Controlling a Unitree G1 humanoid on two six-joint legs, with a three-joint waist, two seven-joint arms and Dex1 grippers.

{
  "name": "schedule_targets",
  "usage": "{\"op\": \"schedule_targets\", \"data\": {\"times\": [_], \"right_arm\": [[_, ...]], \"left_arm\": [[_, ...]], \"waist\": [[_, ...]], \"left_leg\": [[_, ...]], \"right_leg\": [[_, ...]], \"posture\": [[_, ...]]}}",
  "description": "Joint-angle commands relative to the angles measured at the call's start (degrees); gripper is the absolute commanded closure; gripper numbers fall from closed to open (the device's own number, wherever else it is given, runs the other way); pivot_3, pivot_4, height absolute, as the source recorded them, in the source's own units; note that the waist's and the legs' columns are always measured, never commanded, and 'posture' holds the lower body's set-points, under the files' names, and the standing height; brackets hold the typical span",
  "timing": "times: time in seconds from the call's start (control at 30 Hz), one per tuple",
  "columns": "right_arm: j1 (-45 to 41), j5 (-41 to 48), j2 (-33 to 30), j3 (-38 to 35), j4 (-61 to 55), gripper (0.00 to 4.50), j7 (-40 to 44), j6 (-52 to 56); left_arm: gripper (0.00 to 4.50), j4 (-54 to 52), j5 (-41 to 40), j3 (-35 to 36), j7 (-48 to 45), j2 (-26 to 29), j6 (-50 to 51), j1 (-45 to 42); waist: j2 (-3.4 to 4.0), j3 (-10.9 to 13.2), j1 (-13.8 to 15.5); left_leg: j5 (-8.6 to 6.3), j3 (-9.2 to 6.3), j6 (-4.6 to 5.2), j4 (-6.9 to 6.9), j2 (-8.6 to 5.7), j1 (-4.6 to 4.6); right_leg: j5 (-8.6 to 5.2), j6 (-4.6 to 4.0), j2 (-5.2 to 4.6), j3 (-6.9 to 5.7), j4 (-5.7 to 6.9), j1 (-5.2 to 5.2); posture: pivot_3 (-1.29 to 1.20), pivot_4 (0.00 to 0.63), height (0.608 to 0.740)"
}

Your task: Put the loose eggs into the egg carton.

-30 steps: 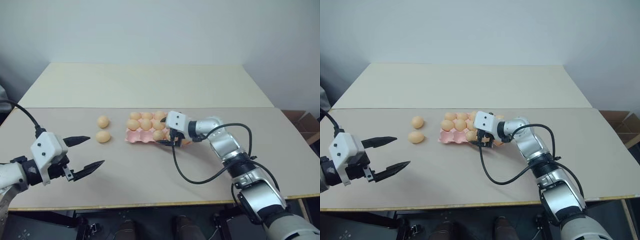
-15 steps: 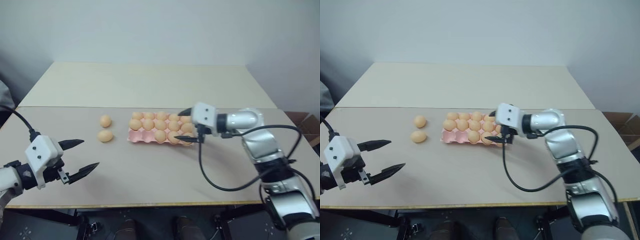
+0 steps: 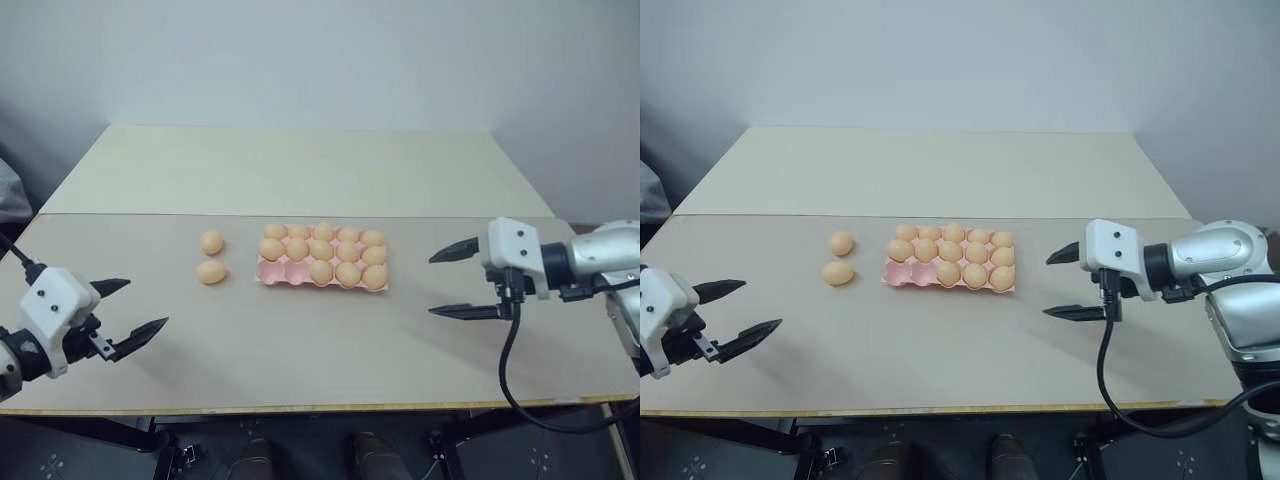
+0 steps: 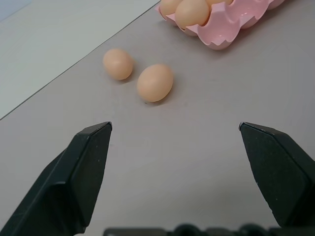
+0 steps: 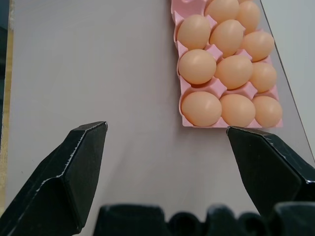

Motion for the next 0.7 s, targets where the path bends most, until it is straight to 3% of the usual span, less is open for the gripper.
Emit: {"op": "schedule_targets", "data": {"times": [0.03, 0.3, 0.7], "right_arm": [[0.1, 1.1, -0.7, -2.1, -2.2, 0.02, -1.7, 1.1], [0.9, 1.1, -0.9, -1.6, -3.3, 0.02, -4.0, 2.2], [3.8, 1.5, -0.9, -3.0, -5.0, 0.02, -8.7, 5.3]], "left_arm": [[0.00, 2.0, 2.6, -3.2, 4.3, 0.2, 0.4, -4.3], [0.00, 10.8, 6.7, -16.3, 15.4, -5.7, 5.1, -22.2], [0.00, 28.9, 12.9, -30.1, 15.9, -13.3, -1.7, -36.0]], "waist": [[0.00, 0.0, 0.1], [-0.01, 0.0, 0.8], [-0.03, 0.0, 0.8]], "left_leg": [[0.00, 0.00, 0.00, 0.00, -0.01, 0.00], [0.04, -0.01, 0.07, 0.02, -0.08, -0.06], [0.05, -0.11, 0.08, 0.07, -0.12, -0.12]], "right_leg": [[0.00, 0.00, 0.00, 0.00, 0.01, 0.01], [0.39, 0.08, -0.04, 0.00, -0.02, 0.05], [0.48, 0.08, 0.02, 0.01, 0.00, 0.06]], "posture": [[0.00, 0.150, 0.740], [0.00, 0.150, 0.740], [0.00, 0.150, 0.740]]}}
